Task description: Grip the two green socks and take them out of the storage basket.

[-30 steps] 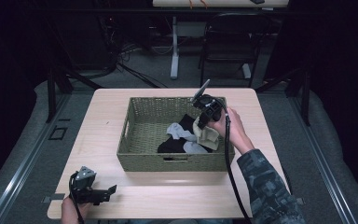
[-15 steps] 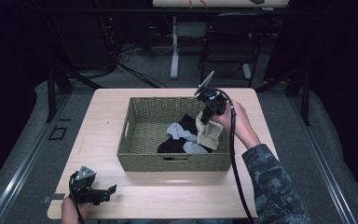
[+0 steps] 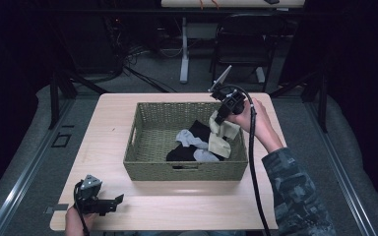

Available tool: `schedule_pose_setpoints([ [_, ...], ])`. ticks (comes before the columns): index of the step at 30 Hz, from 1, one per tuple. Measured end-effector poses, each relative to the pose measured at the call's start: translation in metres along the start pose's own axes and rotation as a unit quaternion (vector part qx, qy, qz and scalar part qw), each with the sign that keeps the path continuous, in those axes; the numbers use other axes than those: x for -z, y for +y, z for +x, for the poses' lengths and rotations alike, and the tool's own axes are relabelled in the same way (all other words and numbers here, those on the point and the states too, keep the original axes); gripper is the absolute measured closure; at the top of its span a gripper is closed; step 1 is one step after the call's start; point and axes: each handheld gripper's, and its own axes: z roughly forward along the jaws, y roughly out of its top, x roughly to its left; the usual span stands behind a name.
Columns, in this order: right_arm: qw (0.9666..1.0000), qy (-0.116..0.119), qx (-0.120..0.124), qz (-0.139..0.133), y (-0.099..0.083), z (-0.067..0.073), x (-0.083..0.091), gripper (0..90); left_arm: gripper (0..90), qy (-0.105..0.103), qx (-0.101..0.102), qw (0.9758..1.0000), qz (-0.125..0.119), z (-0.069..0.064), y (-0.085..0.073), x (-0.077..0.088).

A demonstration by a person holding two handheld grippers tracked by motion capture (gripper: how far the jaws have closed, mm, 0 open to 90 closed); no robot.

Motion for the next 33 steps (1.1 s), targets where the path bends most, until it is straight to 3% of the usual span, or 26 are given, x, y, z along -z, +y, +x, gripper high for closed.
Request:
schedule_pose_setpoints([
  [14, 0.9991, -0.025, 0.0, -0.033, -0.007, -0.004, 0.032, 82.7, 0.4, 0.001, 0.001, 1.0, -0.002, 0.0, 0.0, 0.0],
  [24, 0.9976, -0.043, -0.029, -0.045, -0.034, -0.031, 0.057, 82.7, 0.4, 0.0, 0.001, 1.0, -0.001, 0.0, 0.0, 0.0],
  [33, 0.9945, -0.058, -0.072, -0.05, -0.07, -0.061, 0.064, 82.7, 0.4, 0.002, 0.001, 1.0, -0.001, 0.0, 0.0, 0.0],
])
